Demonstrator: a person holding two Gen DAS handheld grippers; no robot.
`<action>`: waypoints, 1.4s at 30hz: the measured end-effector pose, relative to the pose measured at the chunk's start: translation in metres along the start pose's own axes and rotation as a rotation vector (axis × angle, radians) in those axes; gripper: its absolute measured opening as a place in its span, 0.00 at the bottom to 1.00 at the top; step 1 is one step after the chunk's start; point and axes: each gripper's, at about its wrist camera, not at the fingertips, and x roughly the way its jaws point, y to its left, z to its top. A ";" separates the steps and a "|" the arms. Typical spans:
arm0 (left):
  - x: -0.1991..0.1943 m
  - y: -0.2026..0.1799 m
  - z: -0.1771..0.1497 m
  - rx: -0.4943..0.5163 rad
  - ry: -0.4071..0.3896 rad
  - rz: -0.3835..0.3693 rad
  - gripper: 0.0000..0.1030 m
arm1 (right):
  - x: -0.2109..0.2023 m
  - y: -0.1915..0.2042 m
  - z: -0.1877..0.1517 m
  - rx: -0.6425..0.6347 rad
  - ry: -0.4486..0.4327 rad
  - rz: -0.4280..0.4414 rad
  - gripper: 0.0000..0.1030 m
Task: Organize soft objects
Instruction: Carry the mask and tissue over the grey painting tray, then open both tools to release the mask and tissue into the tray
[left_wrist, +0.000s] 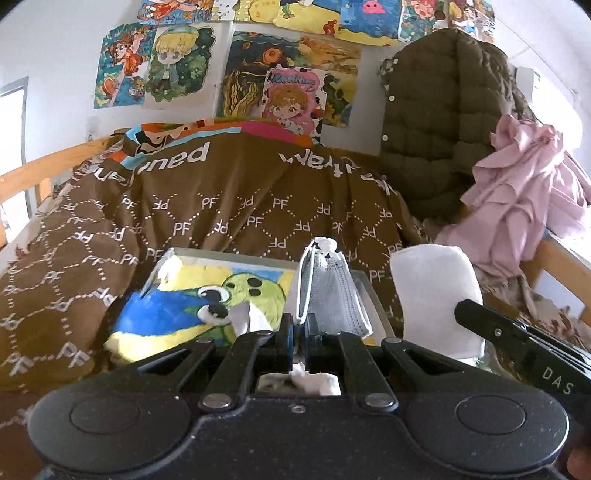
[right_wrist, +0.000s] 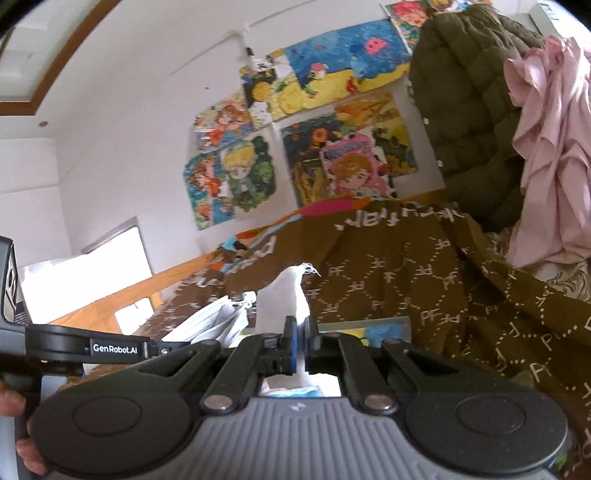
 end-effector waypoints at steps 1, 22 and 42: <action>0.010 -0.001 0.001 -0.003 0.001 0.003 0.04 | 0.006 -0.006 -0.001 0.009 0.005 -0.007 0.04; 0.126 -0.020 -0.010 -0.081 0.111 0.053 0.04 | 0.083 -0.054 -0.029 0.091 0.165 -0.074 0.04; 0.156 -0.014 -0.022 -0.085 0.202 0.089 0.06 | 0.109 -0.057 -0.034 0.070 0.242 -0.093 0.09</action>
